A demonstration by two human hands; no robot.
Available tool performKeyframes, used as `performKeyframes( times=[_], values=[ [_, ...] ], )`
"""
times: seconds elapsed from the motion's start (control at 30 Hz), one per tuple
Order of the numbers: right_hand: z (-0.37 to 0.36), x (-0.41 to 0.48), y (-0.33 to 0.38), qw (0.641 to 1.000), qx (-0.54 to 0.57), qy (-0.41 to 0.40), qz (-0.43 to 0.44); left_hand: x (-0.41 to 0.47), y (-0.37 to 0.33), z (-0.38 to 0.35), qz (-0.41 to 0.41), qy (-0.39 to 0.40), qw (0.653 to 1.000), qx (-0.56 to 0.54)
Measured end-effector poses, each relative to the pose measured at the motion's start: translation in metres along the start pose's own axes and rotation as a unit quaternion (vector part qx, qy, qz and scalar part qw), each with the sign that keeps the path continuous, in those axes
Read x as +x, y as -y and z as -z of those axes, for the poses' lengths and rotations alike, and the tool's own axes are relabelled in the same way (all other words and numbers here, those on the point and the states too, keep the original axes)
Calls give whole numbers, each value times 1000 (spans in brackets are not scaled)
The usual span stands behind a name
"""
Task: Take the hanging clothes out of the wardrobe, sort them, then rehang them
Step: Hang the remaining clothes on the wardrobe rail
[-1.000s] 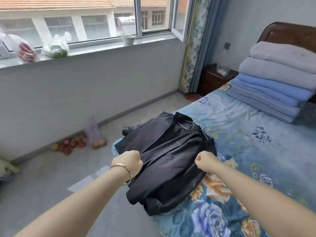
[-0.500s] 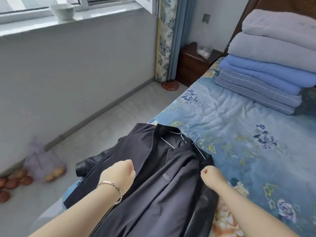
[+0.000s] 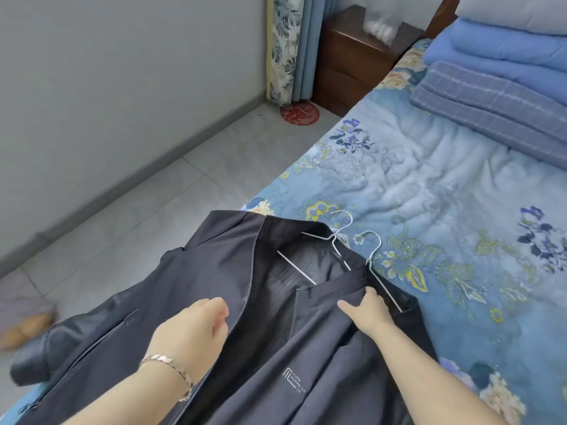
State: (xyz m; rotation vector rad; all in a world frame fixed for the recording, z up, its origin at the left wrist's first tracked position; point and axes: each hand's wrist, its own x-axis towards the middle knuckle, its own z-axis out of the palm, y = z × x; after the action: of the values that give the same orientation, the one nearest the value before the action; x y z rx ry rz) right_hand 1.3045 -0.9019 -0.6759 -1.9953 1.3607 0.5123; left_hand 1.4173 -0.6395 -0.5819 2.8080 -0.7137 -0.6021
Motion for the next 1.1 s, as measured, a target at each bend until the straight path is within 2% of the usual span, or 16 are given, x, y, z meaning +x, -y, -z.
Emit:
performKeyframes(
  times=[0.17,0.43,0.63,0.8,1.1],
  values=[
    [7,6,-2,998,59,-27,12,-8,-1,2,18,17,999,-24],
    [48,-88,50,971,129,-93,179,-52,8,61,9,10,1000,-2],
    [82,-210,89,956,82,-59,276,-116,31,132,9,-19,999,-28],
    [91,-335,114,936,44,-44,346,-203,57,188,78,-72,994,2],
    [108,-563,97,881,100,-112,449,-419,105,246,153,-170,970,-88]
  ],
)
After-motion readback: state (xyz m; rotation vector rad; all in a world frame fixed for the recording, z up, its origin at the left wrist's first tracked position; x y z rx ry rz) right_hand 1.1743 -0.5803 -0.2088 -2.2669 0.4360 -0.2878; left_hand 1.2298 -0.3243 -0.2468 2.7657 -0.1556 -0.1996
